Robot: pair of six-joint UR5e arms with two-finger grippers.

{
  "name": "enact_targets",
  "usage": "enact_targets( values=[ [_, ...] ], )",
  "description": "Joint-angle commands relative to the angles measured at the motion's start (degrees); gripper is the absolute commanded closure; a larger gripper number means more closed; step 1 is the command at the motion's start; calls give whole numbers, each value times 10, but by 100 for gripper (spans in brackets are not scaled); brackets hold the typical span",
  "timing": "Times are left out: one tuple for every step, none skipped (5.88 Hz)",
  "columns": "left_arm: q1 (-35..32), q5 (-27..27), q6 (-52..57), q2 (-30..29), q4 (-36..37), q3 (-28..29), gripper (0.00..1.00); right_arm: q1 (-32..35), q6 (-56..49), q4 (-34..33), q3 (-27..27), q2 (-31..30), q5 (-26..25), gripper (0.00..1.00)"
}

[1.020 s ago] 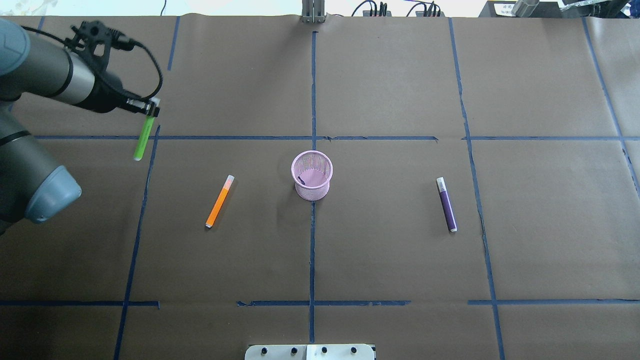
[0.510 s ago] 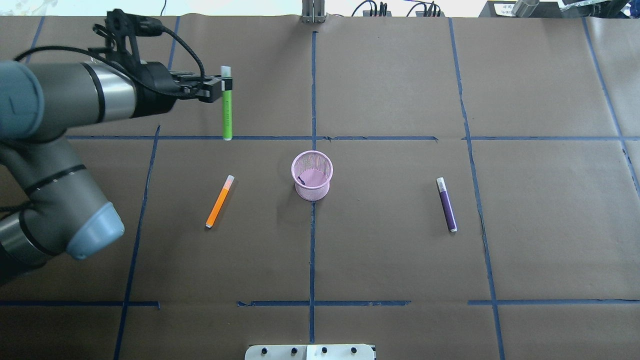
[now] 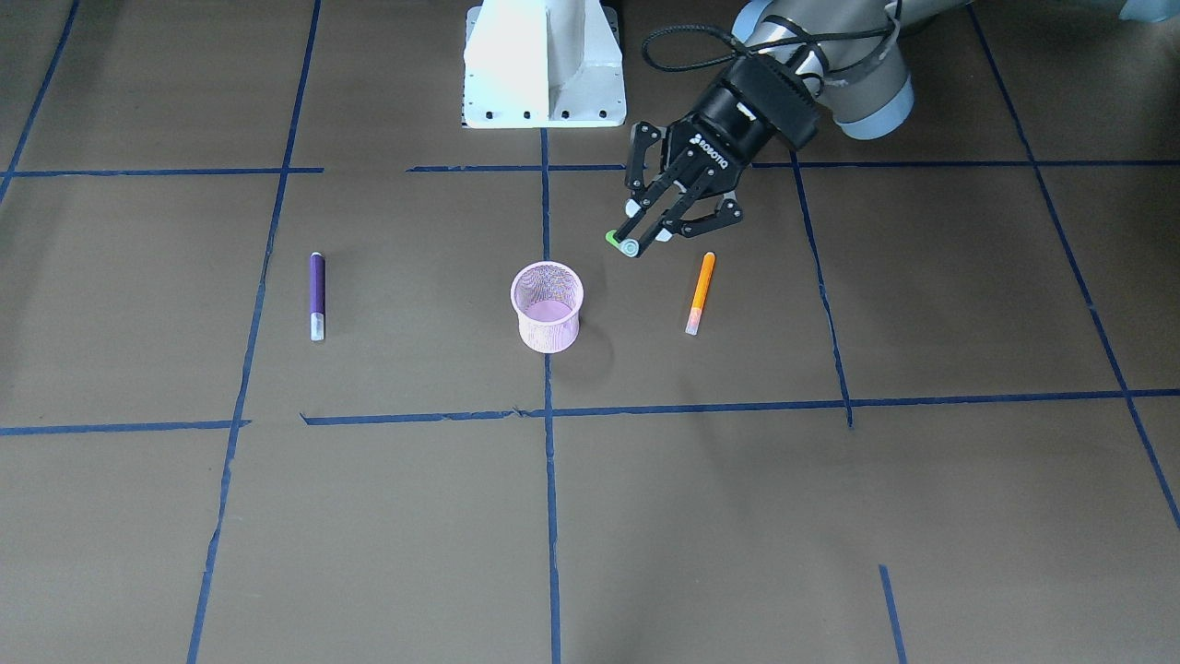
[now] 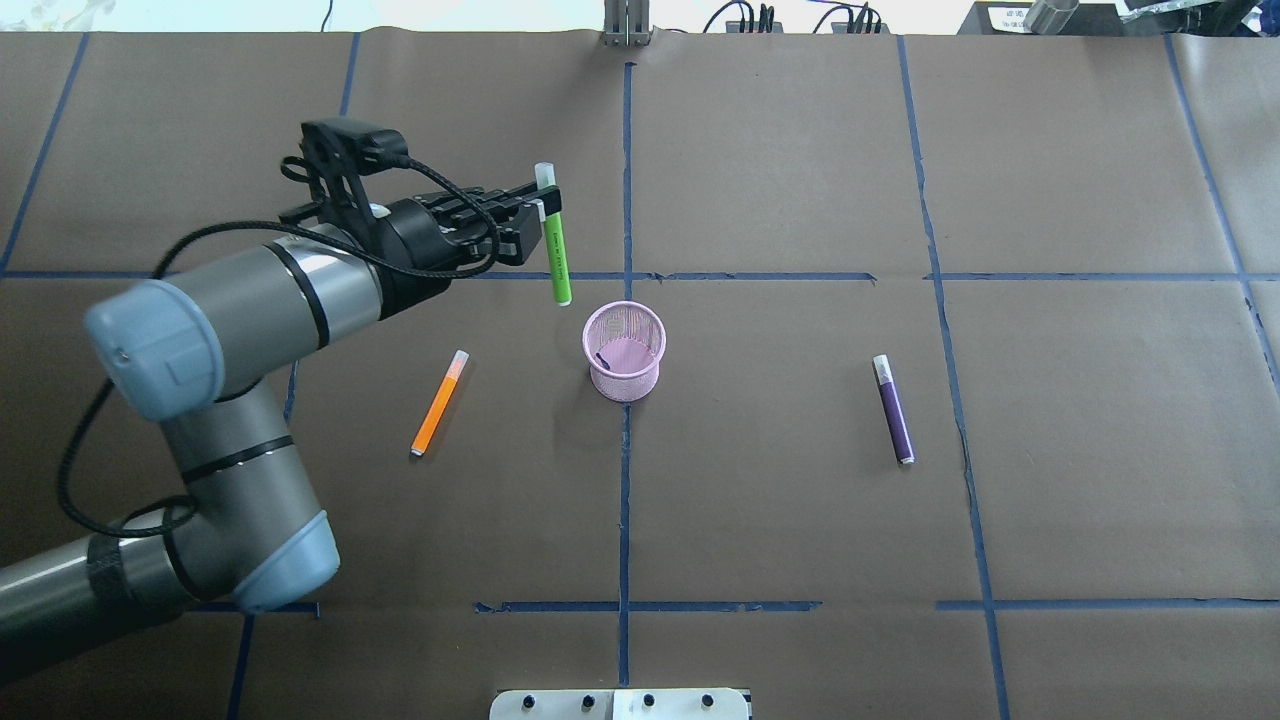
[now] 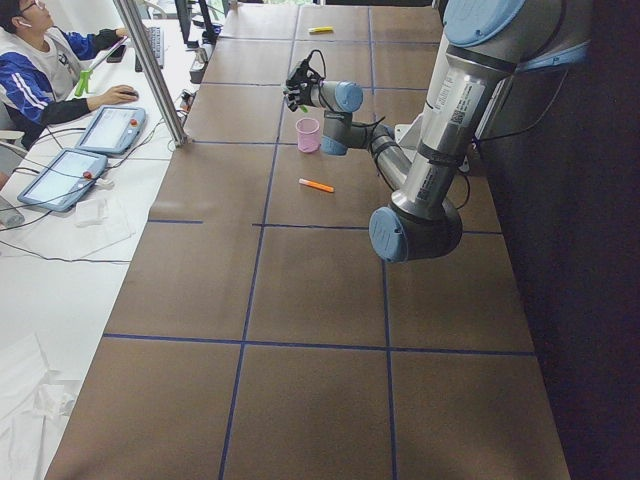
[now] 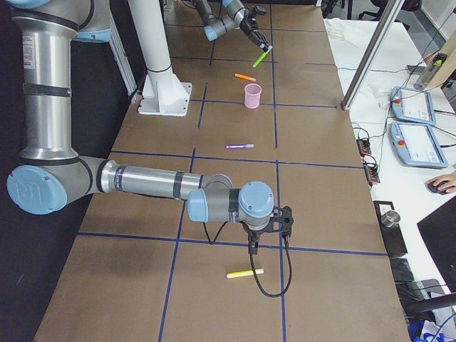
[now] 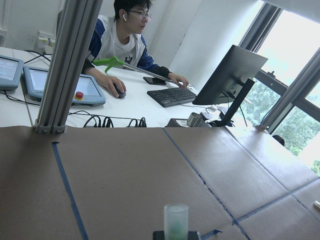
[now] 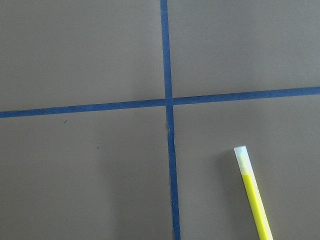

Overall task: Collect pens into pen holder
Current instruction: 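Carry the green marker over the lavender cup with the left gripper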

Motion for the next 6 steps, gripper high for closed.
enact_targets(
  values=[
    [17,57,28,-44,-29,73,100,0,0,0,-1,0,-1,0],
    [22,59,29,-47,-54,96,100,-1,0,0,-2,0,-1,0],
    [31,59,33,-47,-55,96,100,-2,0,0,-2,0,-1,0],
    [48,75,34,-49,-56,104,100,-3,0,0,-2,0,-1,0],
    [57,92,34,-59,-56,121,100,-4,1,0,-4,0,-1,0],
    [57,93,37,-59,-57,132,100,-4,0,1,-11,2,-1,0]
  ],
)
